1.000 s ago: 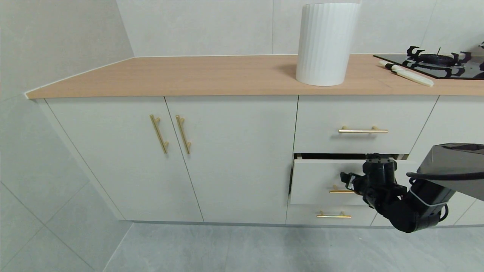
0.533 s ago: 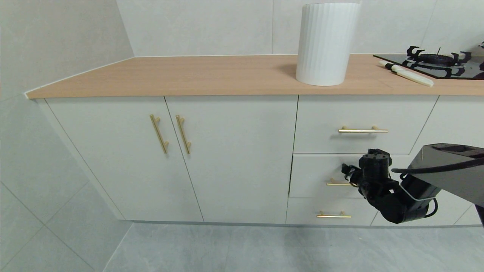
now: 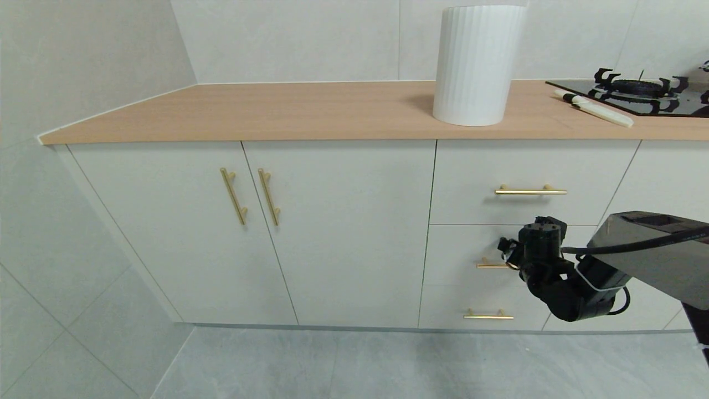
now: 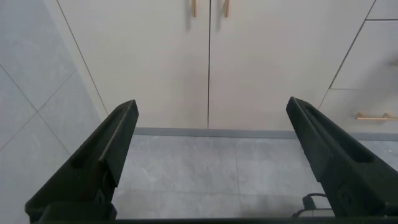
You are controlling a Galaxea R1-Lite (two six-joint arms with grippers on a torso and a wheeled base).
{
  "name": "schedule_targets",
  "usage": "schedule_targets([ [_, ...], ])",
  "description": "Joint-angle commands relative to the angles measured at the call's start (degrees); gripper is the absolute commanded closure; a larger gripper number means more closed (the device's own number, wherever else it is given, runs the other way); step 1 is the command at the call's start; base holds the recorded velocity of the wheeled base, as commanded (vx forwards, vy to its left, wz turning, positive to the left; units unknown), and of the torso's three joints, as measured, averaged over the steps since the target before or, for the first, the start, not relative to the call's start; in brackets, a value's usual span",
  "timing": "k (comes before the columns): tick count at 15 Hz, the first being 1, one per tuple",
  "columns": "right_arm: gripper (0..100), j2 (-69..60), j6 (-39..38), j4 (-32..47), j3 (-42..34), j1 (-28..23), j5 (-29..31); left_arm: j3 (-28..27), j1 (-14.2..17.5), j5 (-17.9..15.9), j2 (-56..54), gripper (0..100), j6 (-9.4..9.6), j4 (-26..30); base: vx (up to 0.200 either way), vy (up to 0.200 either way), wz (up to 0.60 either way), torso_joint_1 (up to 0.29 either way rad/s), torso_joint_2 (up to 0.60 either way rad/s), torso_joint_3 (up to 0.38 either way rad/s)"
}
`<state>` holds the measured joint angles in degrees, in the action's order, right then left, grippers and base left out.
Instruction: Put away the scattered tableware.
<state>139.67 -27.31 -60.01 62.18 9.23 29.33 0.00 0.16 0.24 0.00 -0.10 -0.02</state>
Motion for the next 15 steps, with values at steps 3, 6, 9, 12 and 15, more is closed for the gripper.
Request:
schedule_targets([
  [3,0,0.96,-0.11,-0.72,2.24,-0.70,1.34,0.00,0.02,0.02,0.00,0,0.01,0.02,0.000,0.000,0.00,0.000,0.00,0.000],
  [6,0,0.17,-0.11,-0.72,1.45,-0.61,1.43,0.00,0.02,0.02,0.00,0,0.01,0.02,0.000,0.000,0.00,0.000,0.00,0.000],
  [9,0,-5.11,0.50,-0.63,-6.20,-0.35,0.02,0.00,0.02,0.02,0.00,0,0.01,-0.06,0.000,0.000,0.00,0.000,0.00,0.000],
  [12,0,-16.44,2.52,-0.63,-15.16,0.97,-3.84,0.00,0.02,0.02,0.00,0,0.01,-0.06,0.000,0.000,0.00,0.000,0.00,0.000],
  [15,0,-32.79,8.85,-0.54,-22.98,1.67,-3.49,0.00,0.02,0.02,0.00,0,0.01,0.02,0.000,0.000,0.00,0.000,0.00,0.000],
])
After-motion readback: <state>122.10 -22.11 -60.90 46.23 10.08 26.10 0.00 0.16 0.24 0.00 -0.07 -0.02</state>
